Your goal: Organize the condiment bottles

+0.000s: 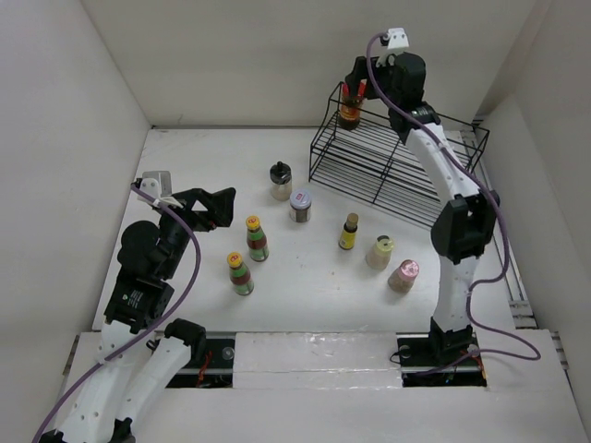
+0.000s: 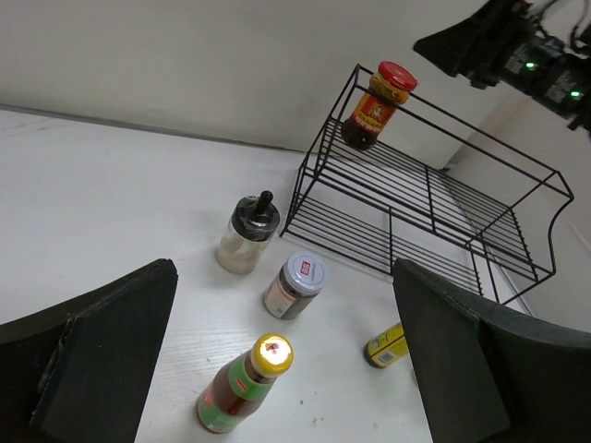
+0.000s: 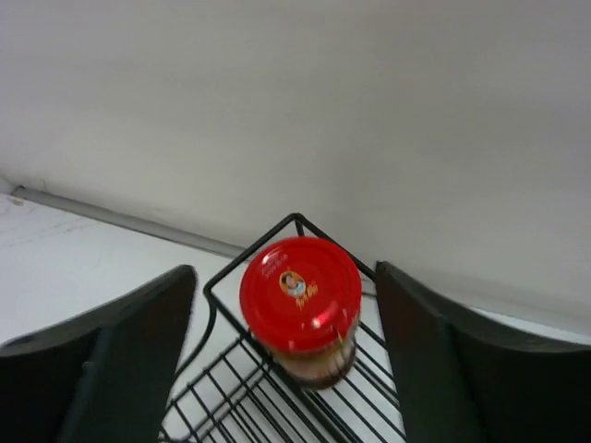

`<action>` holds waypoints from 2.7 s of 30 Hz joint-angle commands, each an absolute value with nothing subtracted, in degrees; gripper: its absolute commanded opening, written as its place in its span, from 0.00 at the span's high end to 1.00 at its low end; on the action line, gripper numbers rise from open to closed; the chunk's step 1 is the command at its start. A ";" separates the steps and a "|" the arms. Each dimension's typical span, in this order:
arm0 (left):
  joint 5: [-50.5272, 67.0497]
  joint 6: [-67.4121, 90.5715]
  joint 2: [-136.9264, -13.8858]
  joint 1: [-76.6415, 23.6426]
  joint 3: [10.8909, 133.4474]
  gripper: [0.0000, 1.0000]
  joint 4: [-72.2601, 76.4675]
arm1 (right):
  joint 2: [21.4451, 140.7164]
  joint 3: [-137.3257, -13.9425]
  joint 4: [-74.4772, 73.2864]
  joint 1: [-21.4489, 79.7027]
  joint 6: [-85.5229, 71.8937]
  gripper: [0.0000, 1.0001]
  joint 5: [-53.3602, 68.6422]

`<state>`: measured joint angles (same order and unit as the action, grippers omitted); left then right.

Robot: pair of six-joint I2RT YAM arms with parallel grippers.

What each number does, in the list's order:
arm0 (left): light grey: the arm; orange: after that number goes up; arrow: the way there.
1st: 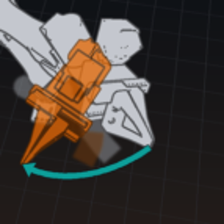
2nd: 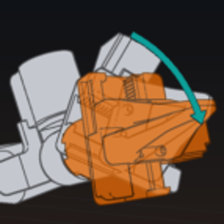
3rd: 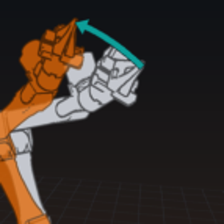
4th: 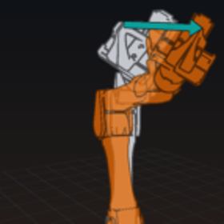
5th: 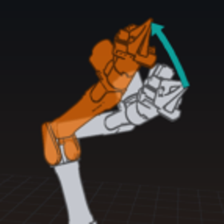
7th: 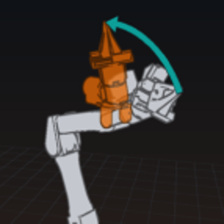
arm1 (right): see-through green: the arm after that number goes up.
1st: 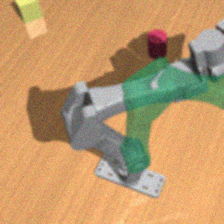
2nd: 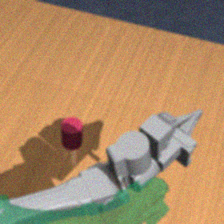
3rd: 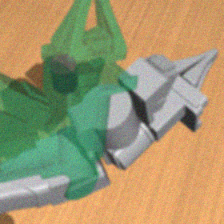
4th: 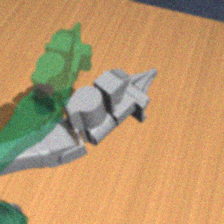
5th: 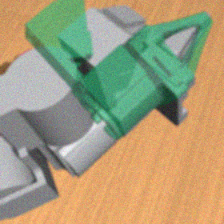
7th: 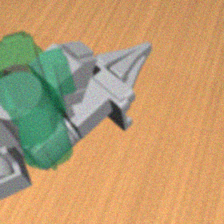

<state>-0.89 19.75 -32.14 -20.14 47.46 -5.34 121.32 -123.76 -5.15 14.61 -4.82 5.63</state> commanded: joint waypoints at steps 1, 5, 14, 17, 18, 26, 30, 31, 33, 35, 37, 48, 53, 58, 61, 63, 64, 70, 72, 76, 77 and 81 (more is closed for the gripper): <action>-1.40 20.65 -31.65 -20.04 47.37 0.00 -2.64 | 108.13 -117.10 -0.35 15.64 -1.42 0.23 5.98; -2.63 20.65 -31.64 -20.04 47.37 0.08 -2.64 | 96.44 -96.98 4.74 20.12 1.05 0.81 4.67; -2.11 20.65 -31.64 -20.04 47.37 0.22 -2.64 | 100.00 -84.97 0.98 32.07 4.21 0.29 8.00; -2.64 20.65 -30.59 -20.04 47.37 0.21 -3.16 | 102.91 -87.70 -1.05 34.36 5.80 0.15 8.00; -2.64 20.65 -30.59 -20.04 47.37 0.21 -3.16 | 105.18 -88.85 -2.10 34.37 6.41 0.13 8.00; -3.69 21.18 -29.97 -20.04 47.37 0.18 -3.69 | 118.03 -100.45 -7.99 35.60 6.94 0.06 8.17; -3.69 21.18 -29.97 -20.04 47.37 0.18 -3.69 | 122.25 -104.50 -9.05 35.60 6.94 0.05 10.62; -3.69 21.18 -29.97 -20.04 47.37 0.18 -3.69 | 123.13 -106.16 -9.05 35.60 6.94 0.05 10.63; -3.17 21.18 -29.97 -20.04 47.37 0.18 -3.69 | 125.59 -108.01 -9.84 35.60 6.94 0.05 11.43; -3.16 21.18 -29.97 -20.04 47.37 0.18 -3.08 | 126.73 -109.42 -9.85 35.60 6.94 0.05 11.43; -3.16 21.18 -30.50 -20.04 47.37 0.18 -3.08 | 128.14 -110.29 -9.23 35.60 6.94 0.05 11.95; -2.64 21.18 -31.11 -20.04 47.37 0.18 -3.08 | 127.10 -108.46 -0.54 37.17 4.66 0.42 10.11; -2.64 21.18 -31.64 -20.04 47.37 0.18 -3.08 | 117.81 -105.12 4.55 37.18 4.66 0.48 12.04; -2.64 21.18 -31.64 -20.04 47.37 0.18 -3.08 | 106.63 -104.06 6.86 34.38 4.66 0.48 12.04; -2.64 21.18 -31.64 -20.04 47.37 0.16 -3.08 | 101.00 -103.36 7.56 30.95 4.04 0.48 11.17; -2.64 21.18 -31.11 -20.04 47.37 0.16 -3.08 | 98.28 -102.83 7.56 27.00 3.26 0.48 9.59; -2.64 21.18 -30.59 -20.04 47.37 0.16 -3.08 | 97.39 -102.05 7.56 25.50 2.64 0.48 9.58; -4.57 24.16 -29.19 -20.04 49.82 0.14 -4.39 | 93.52 -99.49 6.33 14.60 0.80 0.48 5.71; -6.67 25.83 -28.40 -20.04 51.15 0.12 -4.39 | 95.18 -101.94 3.62 11.10 0.79 0.48 7.28; -8.43 28.65 -27.25 -20.04 55.36 0.08 -5.89 | 99.57 -108.80 -1.84 8.09 0.79 0.49 9.49; -8.44 28.65 -26.38 -20.04 56.76 0.08 -5.28 | 100.36 -108.81 -1.85 7.30 0.79 0.49 10.01; -8.44 28.65 -23.03 -20.04 59.23 0.00 -0.01 | 101.51 -108.81 -2.46 5.63 0.79 0.49 11.33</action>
<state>-7.51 27.33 -25.30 -20.14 55.27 -6.57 103.42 -105.27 -5.43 6.39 1.54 8.43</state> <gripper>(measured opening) 0.994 0.682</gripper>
